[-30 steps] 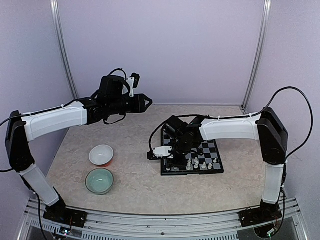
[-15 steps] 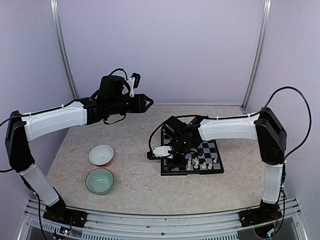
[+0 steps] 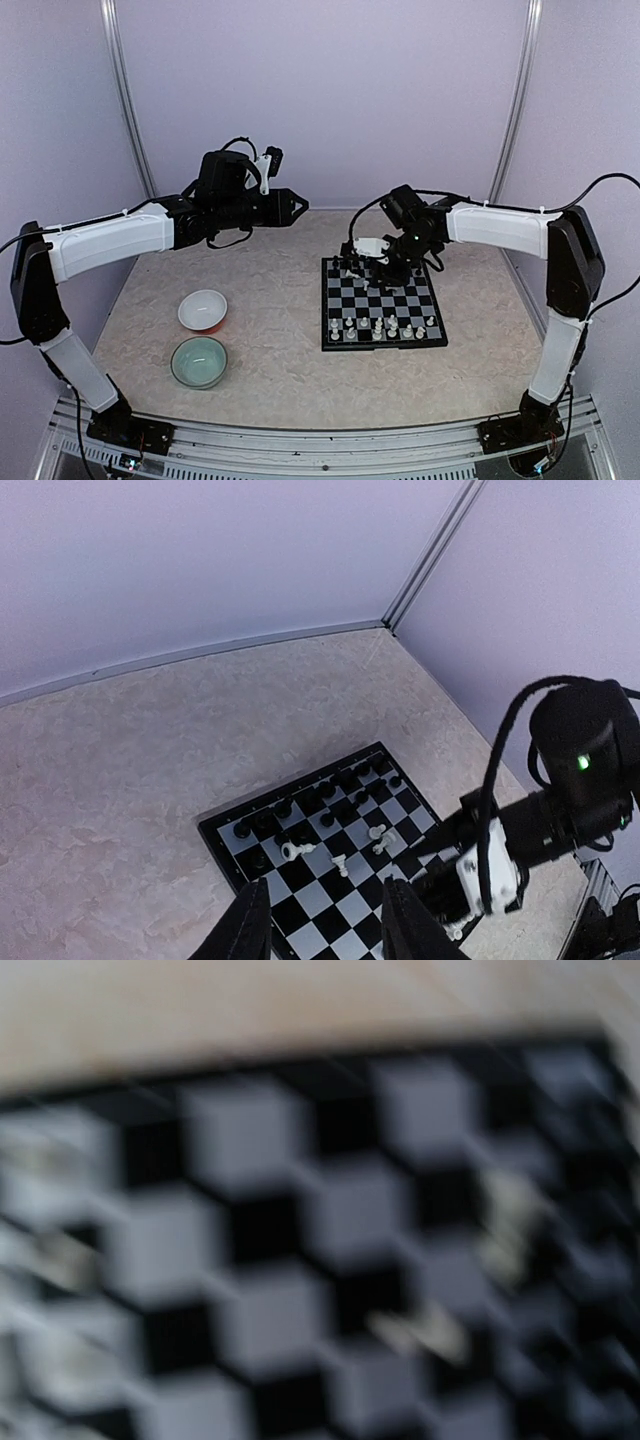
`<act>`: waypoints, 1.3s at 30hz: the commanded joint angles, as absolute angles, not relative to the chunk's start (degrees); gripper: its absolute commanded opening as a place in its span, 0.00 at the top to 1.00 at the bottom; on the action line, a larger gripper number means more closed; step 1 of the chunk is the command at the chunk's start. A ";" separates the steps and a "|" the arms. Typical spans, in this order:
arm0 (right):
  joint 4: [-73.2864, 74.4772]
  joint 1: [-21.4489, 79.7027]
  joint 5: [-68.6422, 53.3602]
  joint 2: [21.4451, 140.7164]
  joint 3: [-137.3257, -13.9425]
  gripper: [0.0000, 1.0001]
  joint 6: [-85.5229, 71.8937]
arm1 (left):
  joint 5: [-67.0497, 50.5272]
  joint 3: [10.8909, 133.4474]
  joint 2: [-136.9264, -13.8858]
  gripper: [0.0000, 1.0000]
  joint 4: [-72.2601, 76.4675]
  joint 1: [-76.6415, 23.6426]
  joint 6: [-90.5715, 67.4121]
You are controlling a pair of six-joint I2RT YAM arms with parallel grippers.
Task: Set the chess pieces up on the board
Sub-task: Pick up the rook from the chessboard.
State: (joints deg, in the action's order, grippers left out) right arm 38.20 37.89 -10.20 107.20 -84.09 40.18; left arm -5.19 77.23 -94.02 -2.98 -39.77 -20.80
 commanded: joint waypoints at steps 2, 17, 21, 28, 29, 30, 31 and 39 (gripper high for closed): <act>36.72 32.01 -7.19 106.95 -82.29 0.66 44.31 | -7.01 77.34 -93.51 0.61 -1.46 -39.55 -20.83; 34.56 28.50 -2.87 113.81 -81.73 0.63 45.27 | -8.08 77.64 -94.21 0.61 -1.80 -39.55 -20.57; 34.42 28.24 -2.75 115.07 -82.16 0.63 45.26 | -8.34 77.78 -94.27 0.61 -1.79 -39.55 -20.57; 35.29 28.13 -3.75 116.91 -82.67 0.65 45.04 | -8.70 77.93 -94.56 0.61 -1.97 -39.55 -20.48; 35.73 28.13 -4.15 117.05 -82.70 0.66 45.00 | -8.72 78.03 -94.57 0.61 -1.97 -39.55 -20.48; 36.11 28.20 -4.55 117.11 -82.74 0.68 44.89 | -8.78 78.03 -94.64 0.61 -2.00 -39.55 -20.48; 36.62 28.13 -5.13 117.20 -82.74 0.69 44.83 | -8.79 78.08 -94.62 0.61 -2.02 -39.55 -20.48; 40.40 28.15 -8.28 116.24 -81.16 0.81 43.55 | -9.30 78.21 -94.75 0.61 -2.06 -39.55 -20.65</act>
State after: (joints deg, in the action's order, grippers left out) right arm 36.10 28.64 -5.91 115.18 -82.21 44.73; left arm -8.60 77.25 -94.15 -2.98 -39.77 -20.78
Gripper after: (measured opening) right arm 0.210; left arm 0.388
